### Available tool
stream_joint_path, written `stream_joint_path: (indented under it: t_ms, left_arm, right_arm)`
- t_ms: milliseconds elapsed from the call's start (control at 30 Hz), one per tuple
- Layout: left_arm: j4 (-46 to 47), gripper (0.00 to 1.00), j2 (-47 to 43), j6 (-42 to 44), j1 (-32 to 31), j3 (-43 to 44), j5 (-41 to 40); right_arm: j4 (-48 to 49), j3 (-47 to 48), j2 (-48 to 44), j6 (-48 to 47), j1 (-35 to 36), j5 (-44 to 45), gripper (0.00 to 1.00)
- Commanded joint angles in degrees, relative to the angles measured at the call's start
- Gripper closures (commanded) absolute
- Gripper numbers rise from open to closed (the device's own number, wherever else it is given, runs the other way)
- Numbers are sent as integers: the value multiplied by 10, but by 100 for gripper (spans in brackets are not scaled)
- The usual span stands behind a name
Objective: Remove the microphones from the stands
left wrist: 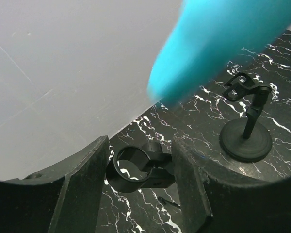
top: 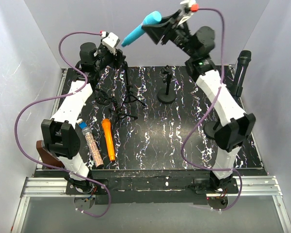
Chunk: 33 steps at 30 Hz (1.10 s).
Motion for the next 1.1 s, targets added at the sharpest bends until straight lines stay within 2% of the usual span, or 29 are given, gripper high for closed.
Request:
stream_joint_path:
  t_ms: [0,100,200,267,300,533,733,867,1067]
  left_arm:
    - [-40,46,26,0,12,-6,-18]
    - [-33,41,25,-13,11,2,2]
    - [-20,28,12,-30,10,11,63]
    - [-33,6,6,-44,8,30,99]
    - [-43,2,4,-48,8,38,123]
    - [-66,2,-36,-65,1,56,215]
    - [-116,2,-31,-70,-22,116,291]
    - [-177,8,9,-80,-51,184,361]
    - [-220,18,36,-56,-114,234,355]
  right_arm:
    - [100,26,-88,18,-7,-5,99]
    - [91,9,-90,19,-15,-2,99]
    - [90,-16,-99,6,-25,-9,99]
    - [86,-31,-106,0,-35,-16,99]
    - [84,-42,-110,-3,-39,-22,99]
    - [91,-120,-144,-6,-72,-143,99]
    - [118,-174,-163,11,-89,-223,99]
    - [154,-176,-159,31,-89,-263,99]
    - [177,-147,-141,65,-89,-314,99]
